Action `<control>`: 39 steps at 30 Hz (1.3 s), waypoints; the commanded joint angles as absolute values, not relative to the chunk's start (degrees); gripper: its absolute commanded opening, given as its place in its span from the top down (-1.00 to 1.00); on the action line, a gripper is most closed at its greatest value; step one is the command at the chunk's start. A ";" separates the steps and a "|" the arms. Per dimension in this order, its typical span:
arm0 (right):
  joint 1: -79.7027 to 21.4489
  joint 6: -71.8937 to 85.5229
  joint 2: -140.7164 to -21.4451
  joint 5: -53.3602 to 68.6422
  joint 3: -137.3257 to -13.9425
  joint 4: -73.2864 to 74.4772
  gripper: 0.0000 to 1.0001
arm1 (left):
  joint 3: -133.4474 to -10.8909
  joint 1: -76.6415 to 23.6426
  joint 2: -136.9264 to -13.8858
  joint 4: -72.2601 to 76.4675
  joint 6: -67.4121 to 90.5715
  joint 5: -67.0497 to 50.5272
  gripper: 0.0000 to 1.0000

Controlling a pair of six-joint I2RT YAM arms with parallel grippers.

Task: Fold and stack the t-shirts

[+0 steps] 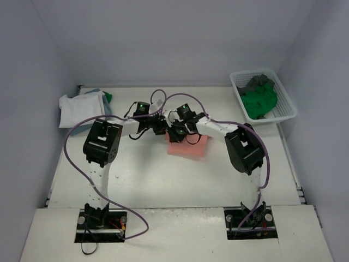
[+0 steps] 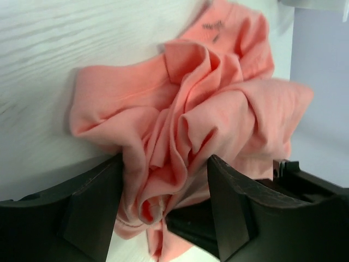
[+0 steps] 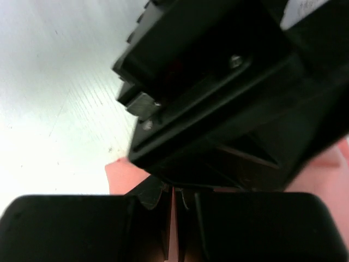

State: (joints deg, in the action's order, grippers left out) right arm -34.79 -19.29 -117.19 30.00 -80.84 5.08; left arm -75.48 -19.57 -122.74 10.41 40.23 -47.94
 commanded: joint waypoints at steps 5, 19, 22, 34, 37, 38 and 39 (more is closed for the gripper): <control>-33.93 -18.99 -112.41 32.26 -81.91 4.66 1.00 | -74.62 -24.87 -128.76 3.43 39.73 -43.77 -0.14; -27.87 -19.16 -105.39 30.51 -82.26 5.18 0.12 | -76.64 -22.94 -127.88 1.15 37.36 -46.67 1.00; -23.84 -18.72 -102.57 28.48 -83.31 6.15 -0.02 | -76.55 -21.63 -127.01 0.71 36.48 -46.58 1.00; -7.21 -18.63 -102.57 27.24 -81.92 20.91 -1.00 | -74.10 -14.15 -123.58 -2.02 33.23 -45.09 1.00; -5.45 -20.29 -102.83 30.92 -78.93 21.88 -1.00 | -72.69 -12.84 -122.43 -1.50 32.96 -44.39 1.00; -5.19 -20.48 -103.09 32.50 -78.32 22.32 -1.00 | -72.34 -12.57 -122.34 -1.49 32.87 -44.38 1.00; -5.27 -20.74 -103.62 34.09 -77.27 22.59 -1.00 | -72.25 -12.39 -122.17 -1.49 32.87 -44.47 1.00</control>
State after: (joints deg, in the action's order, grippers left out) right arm -4.91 -18.94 -104.68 28.56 -78.50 19.75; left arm -74.04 -13.61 -122.96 3.27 37.39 -52.86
